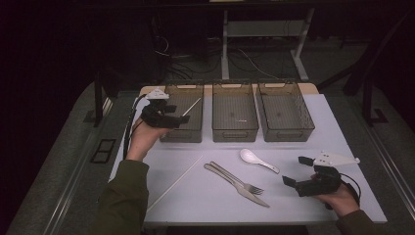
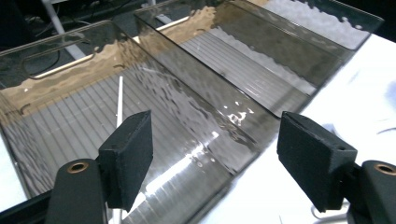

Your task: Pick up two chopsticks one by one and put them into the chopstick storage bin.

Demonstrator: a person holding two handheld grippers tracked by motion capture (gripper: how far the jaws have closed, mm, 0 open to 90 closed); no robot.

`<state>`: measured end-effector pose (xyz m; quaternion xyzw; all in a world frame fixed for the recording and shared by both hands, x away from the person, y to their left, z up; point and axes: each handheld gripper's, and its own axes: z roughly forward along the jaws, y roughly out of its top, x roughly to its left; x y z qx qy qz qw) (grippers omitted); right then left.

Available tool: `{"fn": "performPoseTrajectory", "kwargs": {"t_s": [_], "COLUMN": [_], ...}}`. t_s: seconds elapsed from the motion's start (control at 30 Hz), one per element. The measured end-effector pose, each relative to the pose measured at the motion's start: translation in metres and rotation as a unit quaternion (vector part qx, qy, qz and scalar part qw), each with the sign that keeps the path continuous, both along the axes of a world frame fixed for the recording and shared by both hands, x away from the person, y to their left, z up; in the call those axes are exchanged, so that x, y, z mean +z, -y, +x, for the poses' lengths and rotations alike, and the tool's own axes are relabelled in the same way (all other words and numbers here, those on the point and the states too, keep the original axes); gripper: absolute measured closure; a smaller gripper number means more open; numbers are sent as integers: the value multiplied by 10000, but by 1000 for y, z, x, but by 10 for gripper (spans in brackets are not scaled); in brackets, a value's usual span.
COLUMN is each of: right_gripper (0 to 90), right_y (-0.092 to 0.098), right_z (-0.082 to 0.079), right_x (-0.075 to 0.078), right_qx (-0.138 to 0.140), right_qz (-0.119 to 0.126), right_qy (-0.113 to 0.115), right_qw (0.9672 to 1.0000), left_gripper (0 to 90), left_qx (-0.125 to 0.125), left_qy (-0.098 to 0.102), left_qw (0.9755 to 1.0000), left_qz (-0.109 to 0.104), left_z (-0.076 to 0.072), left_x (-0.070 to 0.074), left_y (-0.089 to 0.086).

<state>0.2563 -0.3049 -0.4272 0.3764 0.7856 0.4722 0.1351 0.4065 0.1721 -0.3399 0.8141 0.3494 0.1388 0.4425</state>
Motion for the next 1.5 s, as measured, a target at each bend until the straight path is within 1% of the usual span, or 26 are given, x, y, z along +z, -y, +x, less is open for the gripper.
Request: {"fn": "performPoseTrajectory", "kwargs": {"t_s": [0.03,0.07,0.13,0.2,0.33,0.4,0.43,0.5,0.6,0.63,0.67,0.7,0.73,0.87,0.93,1.07,1.17,1.2,1.23,1.33,1.4,1.43,1.5], "right_gripper": [20,20,20,20,20,20,20,20,21,21,42,65,65,65,65,65,65,65,65,65,65,65,65], "right_y": [0,0,0,0,0,0,0,0,-1,-2,-3,-4,-5,-6,-6,-5,-6,-5,-5,-5,-5,-5,-5], "right_z": [0,0,0,0,0,0,0,0,0,0,0,-1,-1,-1,-1,-2,-2,-2,-1,-1,-2,-2,-2], "right_x": [0,0,0,0,0,0,0,0,-1,-2,-2,-3,-3,-3,-3,-4,-4,-3,-3,-3,-3,-3,-3], "right_qx": [3,2,-7,-12,-2,12,11,-19,-37,-42,-72,-94,-90,-73,-91,-50,-66,-68,-75,-82,-77,-79,-83], "right_qz": [-4,-4,3,6,6,-7,-20,-48,-72,-115,-171,-222,-263,-309,-324,-311,-315,-315,-320,-327,-331,-333,-336], "right_qy": [2,-1,-7,-12,-7,0,2,18,17,19,46,91,135,143,134,175,132,136,129,126,121,121,118], "right_qw": [10000,10000,10000,10000,10000,10000,10000,10000,10000,9999,9998,9997,9995,9994,9993,9994,9994,9994,9994,9994,9993,9993,9993], "left_gripper": [248,245,240,238,227,224,224,224,224,224,224,224,224,224,224,224,233,239,246,284,314,341,385], "left_qx": [-30,-21,-57,-77,-71,-78,-65,-71,-109,-121,-129,-129,-128,-142,-148,-147,-132,-160,-173,-213,-213,-211,-242], "left_qy": [19,12,30,31,64,106,118,150,170,183,196,212,218,161,137,99,36,-4,-30,-80,-125,-125,-187], "left_qw": [10000,10000,9999,9999,9999,9999,9999,9999,9998,9998,9997,9997,9997,9998,9998,9997,9998,9996,9995,9993,9993,9993,9992], "left_qz": [35,8,84,103,56,48,-2,-23,-16,-5,-14,-50,-50,64,67,181,168,211,263,304,273,277,246], "left_z": [-3,-6,-11,-15,-26,-33,-37,-45,-57,-62,-67,-72,-77,-93,-100,-110,-117,-120,-122,-129,-133,-136,-140], "left_x": [0,0,0,-1,-4,-5,-6,-9,-14,-16,-18,-21,-24,-36,-41,-51,-58,-61,-63,-67,-69,-70,-72], "left_y": [0,1,2,1,1,0,-1,-2,-2,-2,-3,-4,-4,-7,-8,-12,-13,-14,-14,-16,-18,-19,-21]}}
